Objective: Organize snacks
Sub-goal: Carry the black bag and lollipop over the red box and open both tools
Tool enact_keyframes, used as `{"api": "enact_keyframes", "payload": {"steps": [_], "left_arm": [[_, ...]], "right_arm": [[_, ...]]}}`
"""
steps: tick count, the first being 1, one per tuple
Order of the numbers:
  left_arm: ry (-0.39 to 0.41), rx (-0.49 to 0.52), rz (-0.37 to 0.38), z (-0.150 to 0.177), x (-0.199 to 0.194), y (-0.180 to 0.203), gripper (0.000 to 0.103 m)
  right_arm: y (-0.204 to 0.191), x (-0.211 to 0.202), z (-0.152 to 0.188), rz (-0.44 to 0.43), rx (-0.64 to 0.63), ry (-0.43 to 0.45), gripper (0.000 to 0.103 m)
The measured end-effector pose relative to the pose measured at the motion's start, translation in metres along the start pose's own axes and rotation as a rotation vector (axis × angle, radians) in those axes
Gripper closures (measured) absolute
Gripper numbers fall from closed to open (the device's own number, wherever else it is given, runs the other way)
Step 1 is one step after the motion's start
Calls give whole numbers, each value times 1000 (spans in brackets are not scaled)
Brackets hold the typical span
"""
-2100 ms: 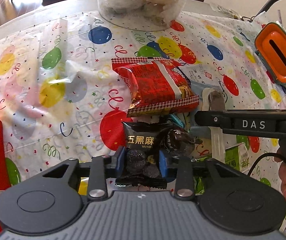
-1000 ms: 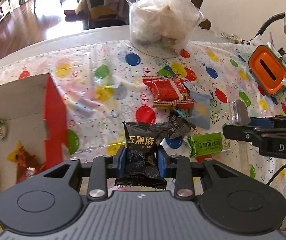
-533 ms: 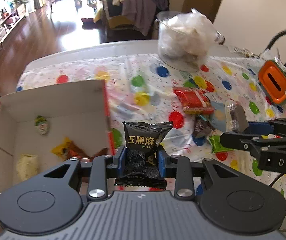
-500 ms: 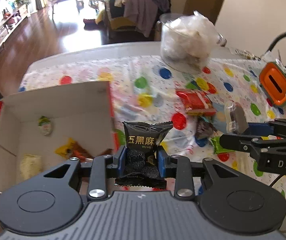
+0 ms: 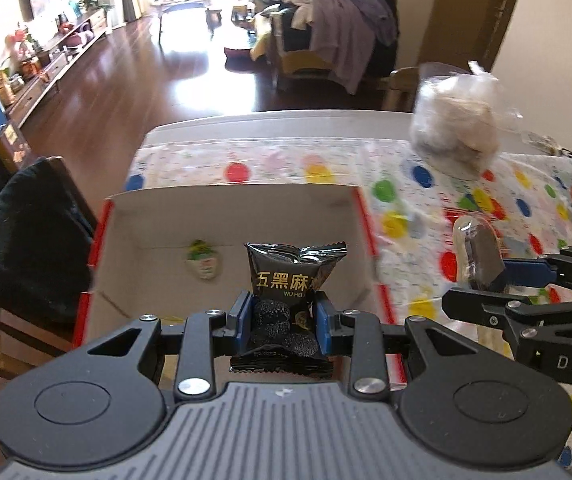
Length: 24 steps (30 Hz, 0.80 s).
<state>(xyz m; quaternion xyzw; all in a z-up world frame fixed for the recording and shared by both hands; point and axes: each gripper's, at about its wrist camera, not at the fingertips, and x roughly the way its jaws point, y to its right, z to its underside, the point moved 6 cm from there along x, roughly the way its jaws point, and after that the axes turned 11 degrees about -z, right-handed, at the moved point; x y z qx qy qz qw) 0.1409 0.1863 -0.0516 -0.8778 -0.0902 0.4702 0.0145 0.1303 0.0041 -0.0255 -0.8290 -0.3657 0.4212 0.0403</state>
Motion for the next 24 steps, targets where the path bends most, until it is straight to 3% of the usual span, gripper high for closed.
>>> {"api": "enact_keyframes", "payload": {"steps": [13,24], "left_arm": [[-103,-20,-58,-6,67,-71,71],[-186,70,-55,-3,109,-67,71]], "right_arm": [[-36,88,-20,6,-64,-97,52],[-39,150,-10,17,-81,-247,52]]}}
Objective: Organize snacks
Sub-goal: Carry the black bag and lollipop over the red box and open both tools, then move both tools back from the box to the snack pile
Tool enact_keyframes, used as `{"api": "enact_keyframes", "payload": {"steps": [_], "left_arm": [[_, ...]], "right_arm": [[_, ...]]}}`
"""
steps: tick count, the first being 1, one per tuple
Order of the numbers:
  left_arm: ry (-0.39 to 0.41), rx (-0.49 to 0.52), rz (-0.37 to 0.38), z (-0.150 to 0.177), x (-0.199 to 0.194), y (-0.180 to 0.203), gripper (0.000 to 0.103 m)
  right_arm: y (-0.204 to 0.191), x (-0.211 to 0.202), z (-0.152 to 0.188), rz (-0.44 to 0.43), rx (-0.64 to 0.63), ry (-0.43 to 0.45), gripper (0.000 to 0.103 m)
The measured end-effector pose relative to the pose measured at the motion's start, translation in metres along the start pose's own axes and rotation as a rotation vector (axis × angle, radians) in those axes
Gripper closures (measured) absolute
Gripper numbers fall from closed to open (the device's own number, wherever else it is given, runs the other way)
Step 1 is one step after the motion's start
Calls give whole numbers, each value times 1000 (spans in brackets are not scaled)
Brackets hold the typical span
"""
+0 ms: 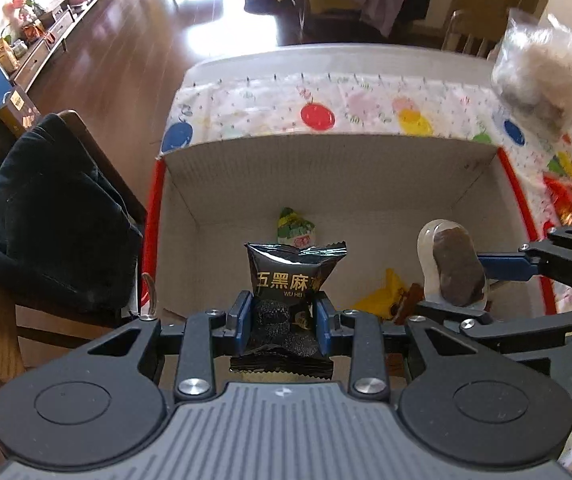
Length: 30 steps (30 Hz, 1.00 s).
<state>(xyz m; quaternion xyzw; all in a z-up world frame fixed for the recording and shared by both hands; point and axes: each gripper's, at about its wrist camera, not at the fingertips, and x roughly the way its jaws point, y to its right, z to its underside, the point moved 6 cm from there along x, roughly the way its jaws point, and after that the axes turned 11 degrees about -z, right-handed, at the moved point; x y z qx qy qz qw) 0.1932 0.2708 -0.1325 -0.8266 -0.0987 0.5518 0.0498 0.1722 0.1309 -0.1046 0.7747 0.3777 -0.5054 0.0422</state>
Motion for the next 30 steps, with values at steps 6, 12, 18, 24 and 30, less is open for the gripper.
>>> {"api": "enact_keyframes", "payload": {"steps": [6,12,18,24,30], "left_arm": [[-36,50,18,-4,10,12,71],[-98,90,12,-5,20,19,71],[-128,97,9,-5,25,21,71],[-113,83,18,-5,20,20,71],[-75,59,33,-3,9,17,54]], "right_arm": [[1,15,2,24,-13,-39,52],[2,22,5,34,-11,-64,52],[3,21,6,33,1,-62,51],[3,13,4,29,9,-35,42],[-2,-6,5,9,9,3,38]]}}
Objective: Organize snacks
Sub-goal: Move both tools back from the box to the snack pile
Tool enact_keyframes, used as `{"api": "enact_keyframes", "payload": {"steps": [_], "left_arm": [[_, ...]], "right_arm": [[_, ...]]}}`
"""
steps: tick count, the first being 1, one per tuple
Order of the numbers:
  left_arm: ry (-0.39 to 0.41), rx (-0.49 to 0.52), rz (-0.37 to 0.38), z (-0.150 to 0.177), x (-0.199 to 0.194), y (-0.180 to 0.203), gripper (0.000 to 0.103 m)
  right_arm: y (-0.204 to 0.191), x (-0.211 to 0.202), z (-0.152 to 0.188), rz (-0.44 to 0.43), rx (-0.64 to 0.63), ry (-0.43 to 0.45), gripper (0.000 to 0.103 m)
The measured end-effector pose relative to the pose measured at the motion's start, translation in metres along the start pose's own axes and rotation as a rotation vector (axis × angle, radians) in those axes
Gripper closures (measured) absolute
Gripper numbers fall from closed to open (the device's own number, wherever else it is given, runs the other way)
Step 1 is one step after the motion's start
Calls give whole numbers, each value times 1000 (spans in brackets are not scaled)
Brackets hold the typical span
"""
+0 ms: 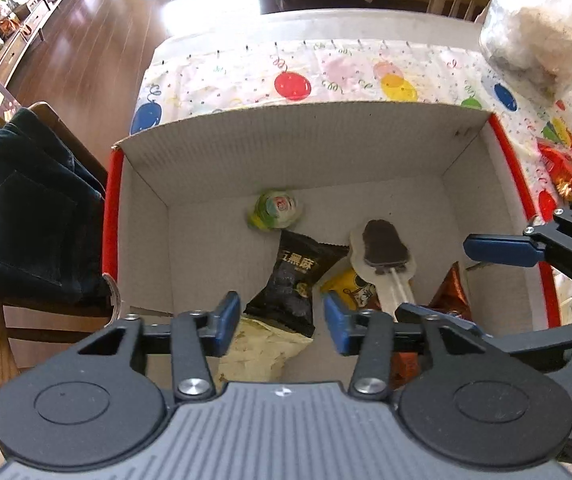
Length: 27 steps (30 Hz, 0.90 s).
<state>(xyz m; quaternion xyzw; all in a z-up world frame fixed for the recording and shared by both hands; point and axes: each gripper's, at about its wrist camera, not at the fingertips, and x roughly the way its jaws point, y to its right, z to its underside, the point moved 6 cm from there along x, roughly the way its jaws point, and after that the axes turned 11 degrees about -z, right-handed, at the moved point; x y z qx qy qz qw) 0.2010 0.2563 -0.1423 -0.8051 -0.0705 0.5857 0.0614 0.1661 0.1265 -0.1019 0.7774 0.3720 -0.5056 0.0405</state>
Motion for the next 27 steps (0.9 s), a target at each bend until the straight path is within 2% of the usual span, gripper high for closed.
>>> {"api": "enact_keyframes", "payload": {"steps": [3,6,8,13,18,24,27], "left_arm": [[26,-10,9,2,-9,-1,53],[55,-19,11,3,-19,-1,47],[82,-20,11,5,-27,-1,45],[137,-25,14,7,-48,0,45],[208,-15,8,10,-71,5,36],[282,-15,20,14,-96,15,35],[325,-16,25,16,-109,23,30]], "right_arm": [[-3,-10,1,-4,-8,21,35],[-5,-19,2,-11,-8,39,33],[-6,-25,2,-15,-5,53,27],[-10,-43,5,-30,-12,93,24],[-14,-62,9,-46,-22,133,21],[-13,-88,18,-62,-21,184,14],[-9,-103,25,-73,-14,215,8]]}}
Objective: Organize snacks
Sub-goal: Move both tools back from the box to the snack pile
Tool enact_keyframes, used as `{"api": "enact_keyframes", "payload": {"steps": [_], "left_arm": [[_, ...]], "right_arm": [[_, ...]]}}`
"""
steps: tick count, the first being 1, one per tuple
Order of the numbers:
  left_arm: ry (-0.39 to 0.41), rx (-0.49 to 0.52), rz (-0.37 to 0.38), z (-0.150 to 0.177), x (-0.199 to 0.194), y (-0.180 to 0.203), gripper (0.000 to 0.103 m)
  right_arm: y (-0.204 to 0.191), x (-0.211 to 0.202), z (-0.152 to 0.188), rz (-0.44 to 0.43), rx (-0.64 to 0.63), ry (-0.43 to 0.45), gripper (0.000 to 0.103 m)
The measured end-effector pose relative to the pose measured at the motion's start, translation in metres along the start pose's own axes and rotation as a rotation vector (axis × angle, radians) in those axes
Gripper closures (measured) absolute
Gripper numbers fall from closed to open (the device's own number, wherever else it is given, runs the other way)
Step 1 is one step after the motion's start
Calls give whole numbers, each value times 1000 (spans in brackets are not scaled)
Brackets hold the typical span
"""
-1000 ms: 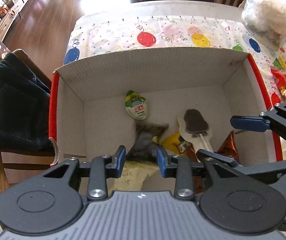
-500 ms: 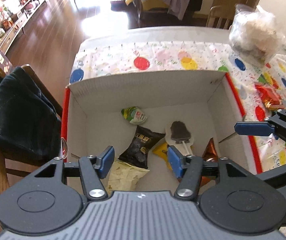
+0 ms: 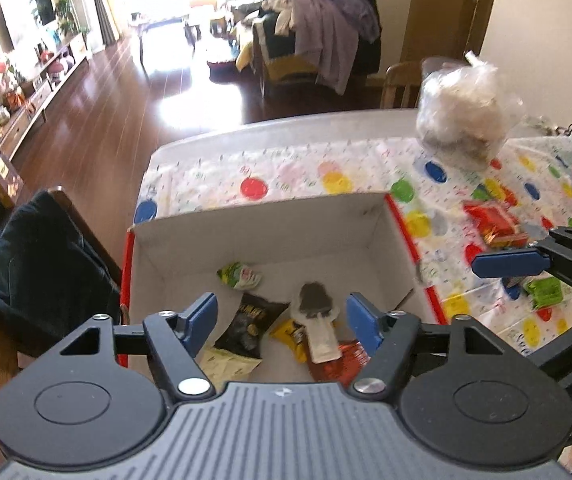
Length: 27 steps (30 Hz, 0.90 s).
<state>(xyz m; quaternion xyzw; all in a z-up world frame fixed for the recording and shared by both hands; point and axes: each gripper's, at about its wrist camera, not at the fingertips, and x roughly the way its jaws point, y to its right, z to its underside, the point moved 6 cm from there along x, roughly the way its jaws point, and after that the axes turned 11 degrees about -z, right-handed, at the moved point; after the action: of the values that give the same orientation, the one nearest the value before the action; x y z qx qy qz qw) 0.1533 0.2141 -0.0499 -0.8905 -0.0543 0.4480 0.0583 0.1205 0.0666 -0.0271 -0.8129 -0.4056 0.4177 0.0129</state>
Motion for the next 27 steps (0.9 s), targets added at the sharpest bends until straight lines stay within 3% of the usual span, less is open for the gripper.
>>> {"api": "enact_keyframes", "payload": {"steps": [15,27], "left_arm": [[159,15,73,-2,-35,83,19],[110,86,159,1,-16,186,19]], "right_arm": [[41,-77,38,16,-11,132,0],[133,-125,95,106,-18,61,0]]}}
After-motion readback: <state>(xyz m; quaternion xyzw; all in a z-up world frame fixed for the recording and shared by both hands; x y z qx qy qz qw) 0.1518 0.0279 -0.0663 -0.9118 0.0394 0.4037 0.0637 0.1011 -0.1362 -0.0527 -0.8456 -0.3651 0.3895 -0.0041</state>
